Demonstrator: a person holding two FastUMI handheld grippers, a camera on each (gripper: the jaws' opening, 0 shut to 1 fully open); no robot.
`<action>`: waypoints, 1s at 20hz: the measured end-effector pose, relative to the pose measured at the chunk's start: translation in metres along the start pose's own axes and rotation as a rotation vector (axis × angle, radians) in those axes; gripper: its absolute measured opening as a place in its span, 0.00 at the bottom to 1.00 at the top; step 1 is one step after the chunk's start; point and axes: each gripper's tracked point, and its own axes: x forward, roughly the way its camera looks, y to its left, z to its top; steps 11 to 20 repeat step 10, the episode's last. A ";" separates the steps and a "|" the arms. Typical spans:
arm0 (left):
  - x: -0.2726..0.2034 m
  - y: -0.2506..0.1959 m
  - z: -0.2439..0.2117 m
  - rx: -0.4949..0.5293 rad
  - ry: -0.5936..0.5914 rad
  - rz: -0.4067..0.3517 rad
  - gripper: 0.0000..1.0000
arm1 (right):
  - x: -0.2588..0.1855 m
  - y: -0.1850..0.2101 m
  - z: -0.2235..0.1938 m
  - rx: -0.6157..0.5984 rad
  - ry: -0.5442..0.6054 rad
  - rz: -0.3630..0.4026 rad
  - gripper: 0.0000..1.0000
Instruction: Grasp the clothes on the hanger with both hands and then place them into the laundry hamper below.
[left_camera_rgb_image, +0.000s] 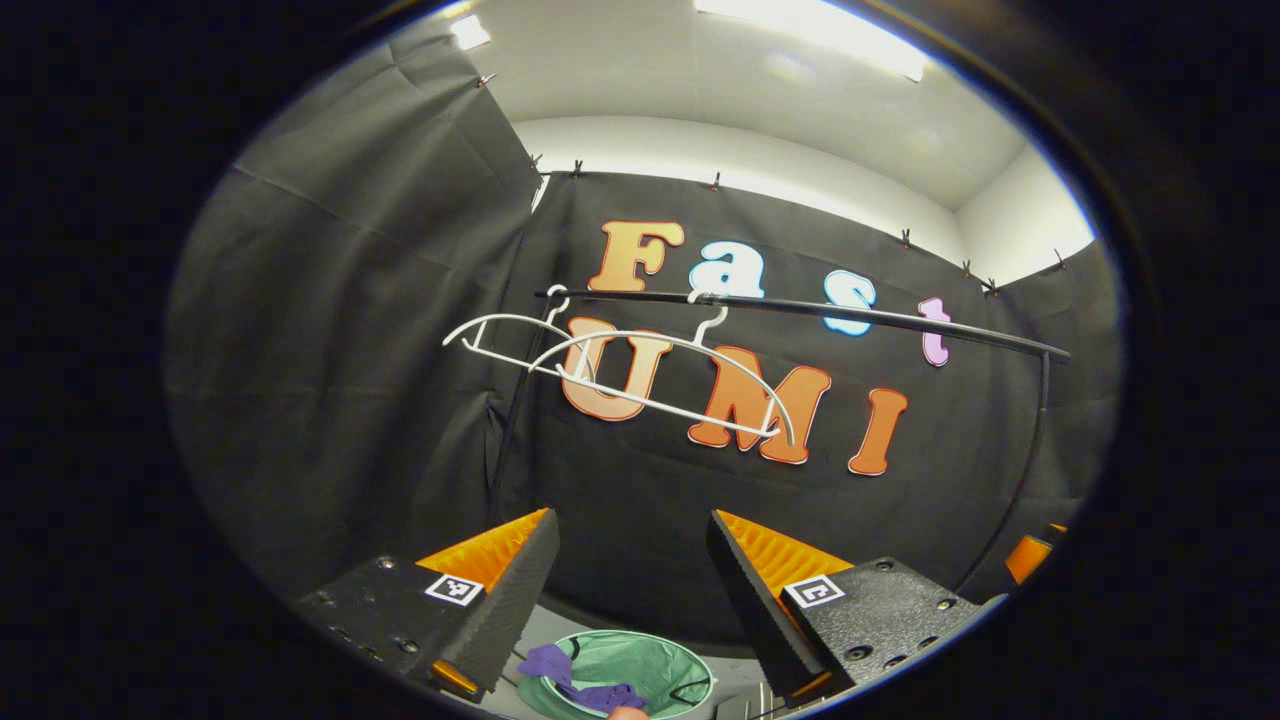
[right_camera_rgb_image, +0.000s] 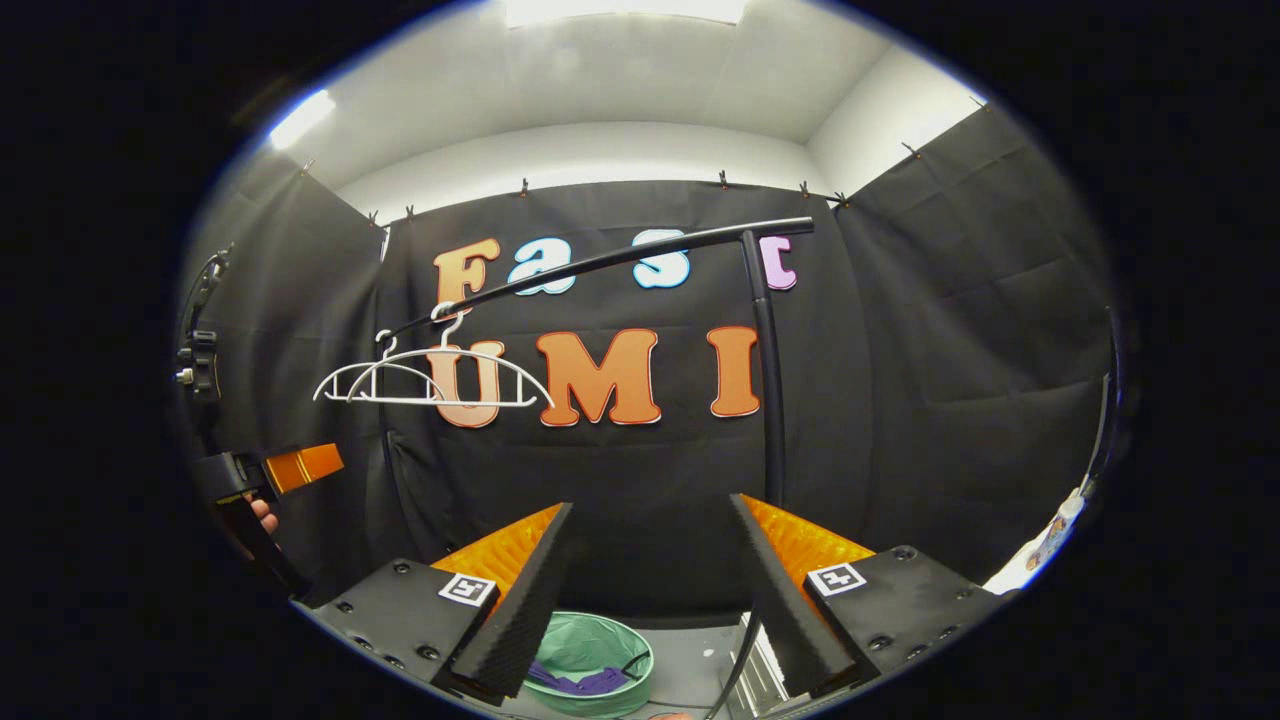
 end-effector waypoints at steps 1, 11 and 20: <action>0.000 0.000 0.000 0.004 -0.002 -0.001 0.94 | 0.000 0.000 -0.002 -0.001 0.004 0.001 0.98; -0.010 -0.006 0.012 0.031 -0.051 -0.026 0.90 | -0.001 0.014 -0.006 -0.012 0.015 0.042 0.89; -0.010 -0.006 0.012 0.031 -0.051 -0.026 0.90 | -0.001 0.014 -0.006 -0.012 0.015 0.042 0.89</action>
